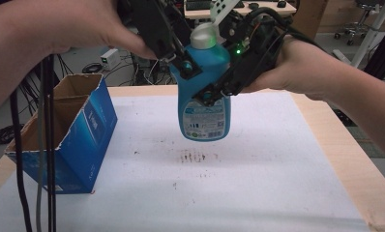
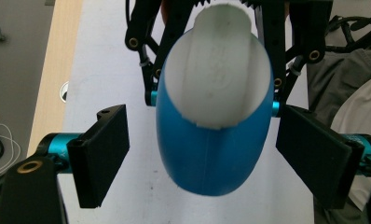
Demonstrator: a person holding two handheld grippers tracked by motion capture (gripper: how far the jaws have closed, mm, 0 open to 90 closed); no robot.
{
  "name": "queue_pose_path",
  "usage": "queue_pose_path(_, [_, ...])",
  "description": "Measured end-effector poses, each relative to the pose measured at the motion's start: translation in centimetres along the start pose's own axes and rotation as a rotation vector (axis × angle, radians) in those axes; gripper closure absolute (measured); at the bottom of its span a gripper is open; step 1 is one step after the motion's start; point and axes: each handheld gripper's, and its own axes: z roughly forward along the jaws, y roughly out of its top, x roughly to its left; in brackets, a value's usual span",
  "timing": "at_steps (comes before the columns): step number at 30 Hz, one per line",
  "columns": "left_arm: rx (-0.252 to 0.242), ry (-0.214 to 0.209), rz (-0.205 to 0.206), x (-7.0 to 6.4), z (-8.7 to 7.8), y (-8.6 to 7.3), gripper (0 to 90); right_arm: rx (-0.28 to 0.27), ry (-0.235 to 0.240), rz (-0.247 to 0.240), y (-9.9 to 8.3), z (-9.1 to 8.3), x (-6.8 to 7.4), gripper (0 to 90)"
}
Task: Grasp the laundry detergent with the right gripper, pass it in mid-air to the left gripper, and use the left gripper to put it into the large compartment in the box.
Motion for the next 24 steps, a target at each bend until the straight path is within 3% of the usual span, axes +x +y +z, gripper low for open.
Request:
queue_pose_path(7, [0.022, -0.012, -0.018, 0.2, 0.4, 0.1, 17.3, 0.006, 0.010, -0.011, 0.2, 0.4, -0.2, 44.7])
queue_pose_path(24, [0.066, -0.022, -0.014, 0.1, 1.3, 0.3, 17.9, 0.012, 0.014, -0.009, 0.1, 0.6, -0.3, 44.7])
